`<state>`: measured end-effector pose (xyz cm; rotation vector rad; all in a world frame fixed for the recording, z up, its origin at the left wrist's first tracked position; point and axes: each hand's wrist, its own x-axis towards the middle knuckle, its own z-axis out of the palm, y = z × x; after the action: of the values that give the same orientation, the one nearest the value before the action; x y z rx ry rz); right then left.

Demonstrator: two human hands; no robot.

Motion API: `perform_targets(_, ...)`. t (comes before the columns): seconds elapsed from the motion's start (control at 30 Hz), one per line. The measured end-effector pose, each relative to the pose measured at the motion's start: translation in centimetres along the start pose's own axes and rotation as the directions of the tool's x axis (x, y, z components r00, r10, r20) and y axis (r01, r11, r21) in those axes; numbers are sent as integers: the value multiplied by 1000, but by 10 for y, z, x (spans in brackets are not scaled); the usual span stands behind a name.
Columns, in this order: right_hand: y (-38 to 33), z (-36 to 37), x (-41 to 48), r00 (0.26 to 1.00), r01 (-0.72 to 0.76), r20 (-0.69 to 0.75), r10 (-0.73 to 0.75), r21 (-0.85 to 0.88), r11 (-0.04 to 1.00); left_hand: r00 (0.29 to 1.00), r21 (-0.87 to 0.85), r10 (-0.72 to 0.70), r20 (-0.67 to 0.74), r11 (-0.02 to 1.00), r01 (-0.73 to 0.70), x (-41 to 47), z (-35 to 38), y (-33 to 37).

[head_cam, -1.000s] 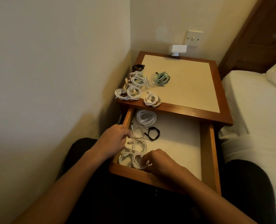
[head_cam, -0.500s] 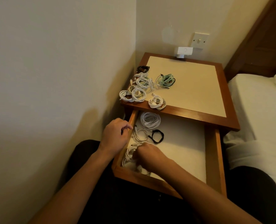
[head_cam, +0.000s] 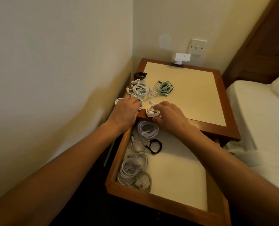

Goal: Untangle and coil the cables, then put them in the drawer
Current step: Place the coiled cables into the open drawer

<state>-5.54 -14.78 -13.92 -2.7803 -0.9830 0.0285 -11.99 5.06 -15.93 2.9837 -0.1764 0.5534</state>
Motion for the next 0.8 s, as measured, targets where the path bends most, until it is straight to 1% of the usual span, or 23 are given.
perform_targets(0.03,2,4,6,999,19,50,-15,-70,997,998,73,-8,59,997,4,10,3,-2)
perform_targets(0.1,5,10,14,995,65,84,-52,-170,983,983,195,-52,176,981,17,23,5,-1)
perform_targets(0.17,7,12,19,994,81,91,-64,-196,977,974,270,-49,220,963,-12,30,9,2)
perform_targets(0.2,8,12,21,993,78,99,-60,-198,977,975,272,-36,219,962,-26,32,11,4)
perform_targets(0.3,15,10,26,993,54,111,-39,-135,989,982,177,-5,187,984,-29,33,15,0)
perform_targets(0.43,31,11,22,992,-1,125,-3,34,999,995,-58,-29,94,998,35,22,7,-3)
perform_targets(0.5,34,10,10,997,-25,77,16,120,992,999,-153,-51,11,987,52,5,-5,6)
perform_targets(0.57,31,7,-13,999,-37,-11,40,227,973,997,-205,-49,-65,978,34,-21,-19,16)
perform_targets(0.6,27,3,-28,997,-35,-57,53,281,959,994,-231,-45,-96,973,21,-34,-26,24)
perform_targets(0.67,15,-3,-66,994,-25,-90,59,338,941,990,-272,-39,-133,962,1,-64,-39,42)
perform_targets(0.73,3,-1,-103,998,-43,-32,58,342,939,995,-298,-35,-97,954,5,-90,-37,58)
perform_targets(0.8,-8,14,-129,995,-84,71,64,322,943,999,-330,-49,7,943,49,-108,-22,67)
